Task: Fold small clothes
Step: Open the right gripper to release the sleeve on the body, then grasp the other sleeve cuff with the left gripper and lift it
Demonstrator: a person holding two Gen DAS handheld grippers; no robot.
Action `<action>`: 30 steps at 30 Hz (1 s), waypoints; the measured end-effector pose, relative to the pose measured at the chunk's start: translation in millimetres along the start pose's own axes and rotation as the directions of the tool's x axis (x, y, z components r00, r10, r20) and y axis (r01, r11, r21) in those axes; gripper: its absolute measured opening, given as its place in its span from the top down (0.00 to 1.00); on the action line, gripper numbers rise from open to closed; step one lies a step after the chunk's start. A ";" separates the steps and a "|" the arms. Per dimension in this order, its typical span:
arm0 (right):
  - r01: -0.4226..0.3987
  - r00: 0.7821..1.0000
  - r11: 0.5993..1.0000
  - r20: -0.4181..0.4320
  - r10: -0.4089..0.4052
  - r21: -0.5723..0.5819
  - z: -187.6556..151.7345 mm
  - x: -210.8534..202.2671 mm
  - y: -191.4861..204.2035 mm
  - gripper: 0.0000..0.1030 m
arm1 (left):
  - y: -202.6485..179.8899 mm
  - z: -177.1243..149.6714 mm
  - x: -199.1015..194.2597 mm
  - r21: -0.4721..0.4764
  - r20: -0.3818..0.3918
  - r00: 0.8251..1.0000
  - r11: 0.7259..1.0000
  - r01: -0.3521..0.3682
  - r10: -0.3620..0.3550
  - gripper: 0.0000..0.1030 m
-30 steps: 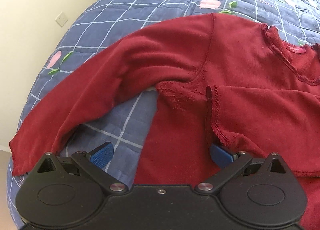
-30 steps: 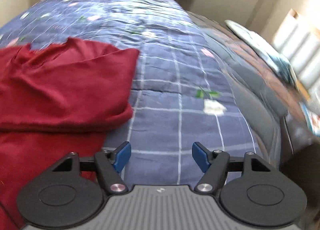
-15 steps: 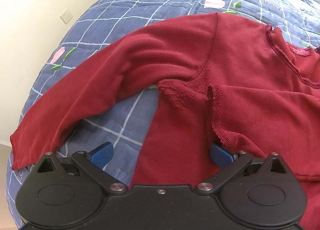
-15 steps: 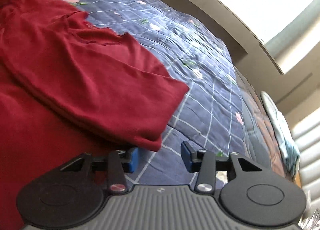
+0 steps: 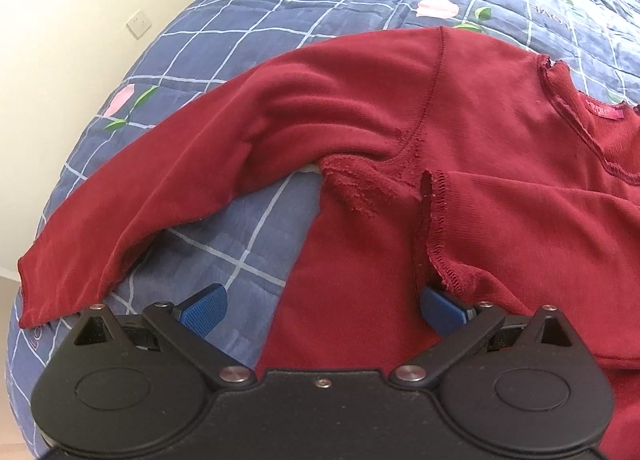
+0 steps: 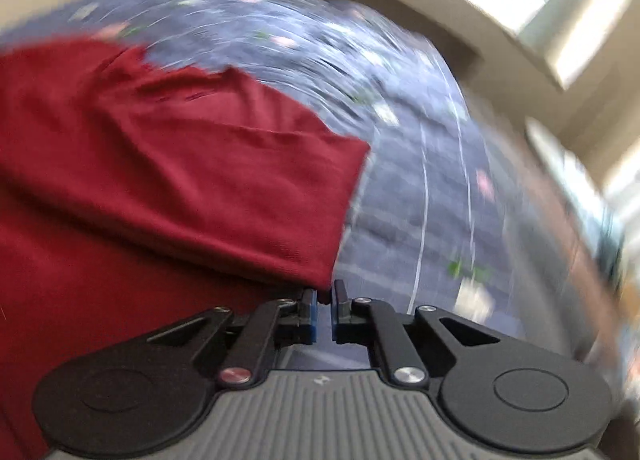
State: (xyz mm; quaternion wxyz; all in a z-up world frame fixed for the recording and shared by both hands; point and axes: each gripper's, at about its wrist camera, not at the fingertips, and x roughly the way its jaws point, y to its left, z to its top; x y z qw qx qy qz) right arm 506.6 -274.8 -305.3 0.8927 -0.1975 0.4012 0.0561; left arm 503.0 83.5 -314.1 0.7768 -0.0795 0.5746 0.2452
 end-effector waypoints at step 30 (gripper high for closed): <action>-0.016 0.994 0.988 -0.108 0.032 0.155 1.0 -73.3 64.2 0.01 | 202.5 -69.1 -37.8 -0.619 0.168 0.986 0.780 0.092 0.017 0.01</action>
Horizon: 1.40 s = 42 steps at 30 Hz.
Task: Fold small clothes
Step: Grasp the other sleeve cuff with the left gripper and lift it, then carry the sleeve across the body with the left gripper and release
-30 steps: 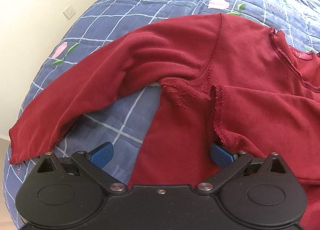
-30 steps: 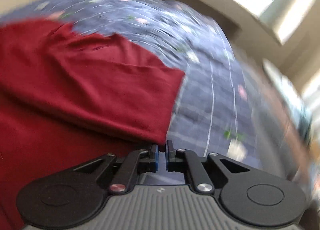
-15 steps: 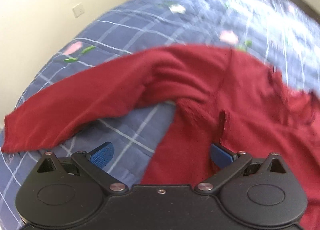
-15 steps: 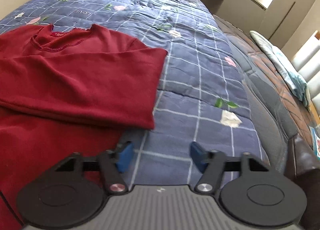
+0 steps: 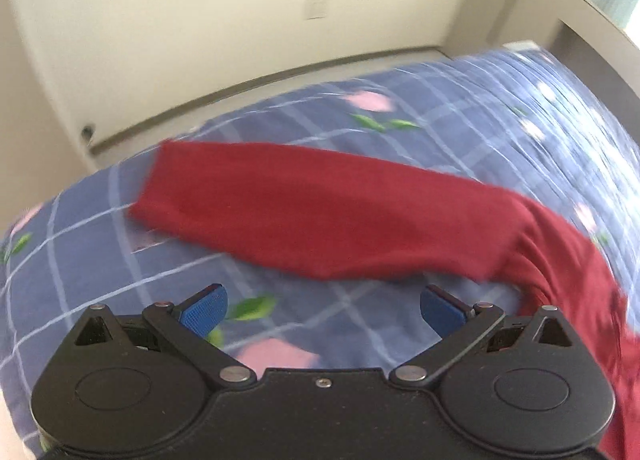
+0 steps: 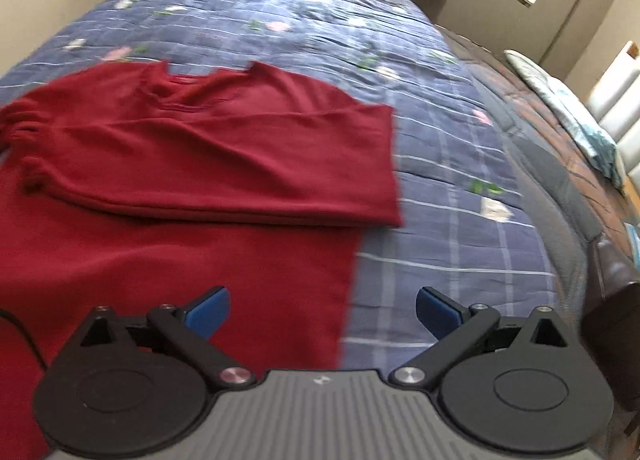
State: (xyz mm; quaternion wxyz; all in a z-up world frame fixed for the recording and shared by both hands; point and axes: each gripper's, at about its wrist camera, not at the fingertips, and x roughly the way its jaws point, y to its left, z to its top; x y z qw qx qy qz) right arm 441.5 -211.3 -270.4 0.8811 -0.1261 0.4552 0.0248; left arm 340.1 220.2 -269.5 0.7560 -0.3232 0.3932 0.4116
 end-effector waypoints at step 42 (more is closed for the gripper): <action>-0.173 0.985 0.985 0.004 0.173 -0.020 2.9 -28.6 53.5 0.00 | -76.4 151.5 -75.9 0.372 0.348 0.692 0.770 0.518 -0.633 1.00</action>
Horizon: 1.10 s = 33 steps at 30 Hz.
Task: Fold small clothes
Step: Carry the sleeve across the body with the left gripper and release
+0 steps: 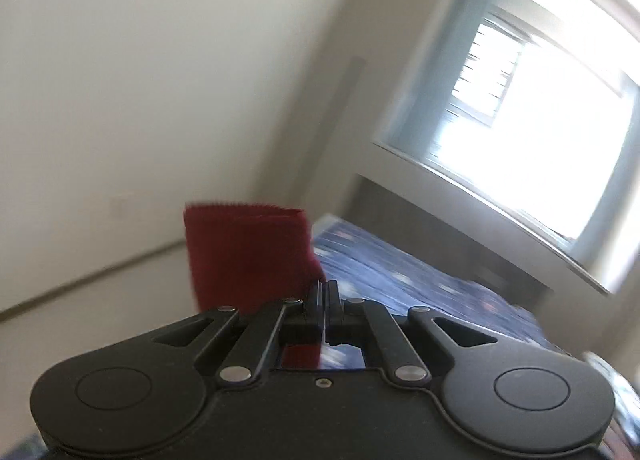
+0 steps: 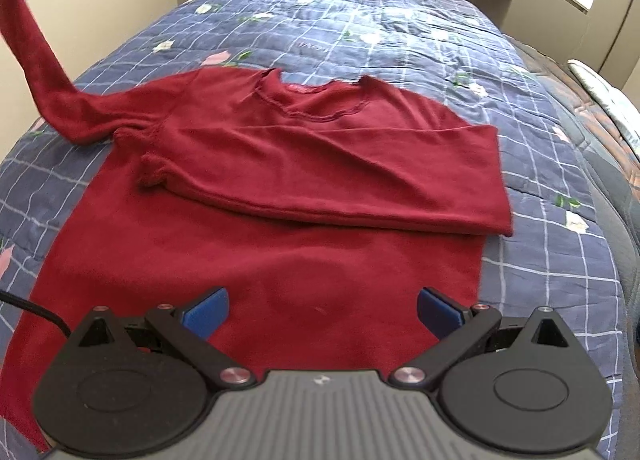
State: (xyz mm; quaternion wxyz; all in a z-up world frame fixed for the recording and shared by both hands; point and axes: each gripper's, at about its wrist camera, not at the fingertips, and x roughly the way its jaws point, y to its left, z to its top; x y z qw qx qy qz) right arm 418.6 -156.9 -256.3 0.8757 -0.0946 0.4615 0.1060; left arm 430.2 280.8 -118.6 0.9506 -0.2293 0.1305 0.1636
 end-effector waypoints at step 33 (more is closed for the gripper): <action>-0.077 0.996 0.995 0.053 0.074 0.065 36.4 51.7 -110.0 0.00 | -155.8 -237.3 41.6 0.199 -0.555 0.829 0.958 0.206 -0.063 0.27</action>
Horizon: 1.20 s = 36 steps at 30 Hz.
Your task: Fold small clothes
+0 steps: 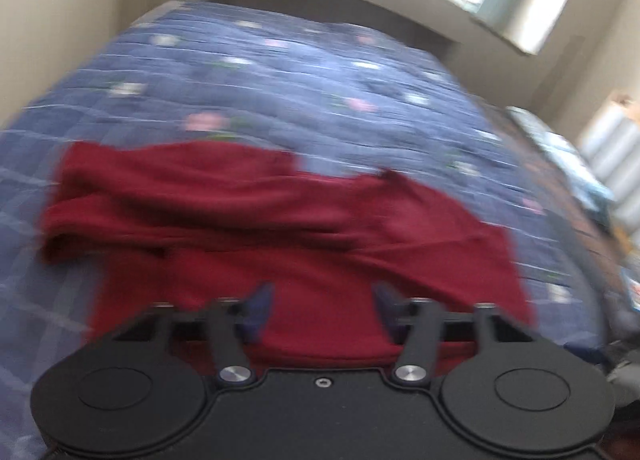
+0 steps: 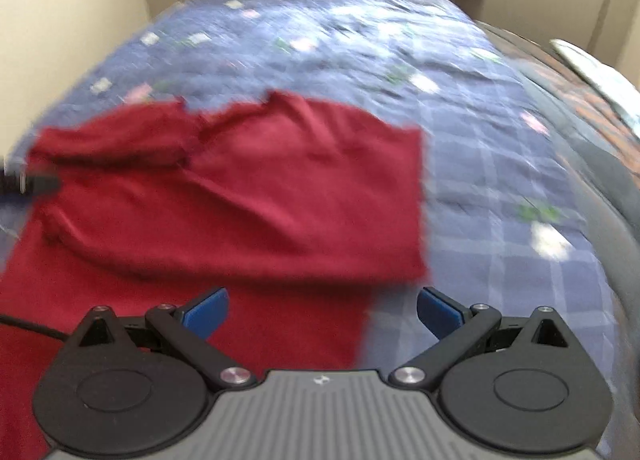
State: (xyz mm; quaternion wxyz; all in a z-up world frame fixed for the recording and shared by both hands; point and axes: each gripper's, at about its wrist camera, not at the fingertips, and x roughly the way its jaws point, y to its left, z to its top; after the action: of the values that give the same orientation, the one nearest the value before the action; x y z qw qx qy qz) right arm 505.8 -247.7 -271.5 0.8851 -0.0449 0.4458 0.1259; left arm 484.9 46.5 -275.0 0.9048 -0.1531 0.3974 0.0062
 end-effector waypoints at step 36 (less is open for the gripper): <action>-0.479 0.878 0.840 0.141 0.457 0.255 150.9 29.2 15.7 0.99 | 143.9 42.1 -28.0 0.015 0.181 0.943 0.958 -0.286 0.278 0.98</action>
State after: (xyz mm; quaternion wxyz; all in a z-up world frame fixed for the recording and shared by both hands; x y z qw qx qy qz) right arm 635.7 -198.3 -204.0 0.8407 0.1967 0.4230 0.2748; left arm 476.8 198.6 -267.1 0.9291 -0.0751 0.3334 0.1411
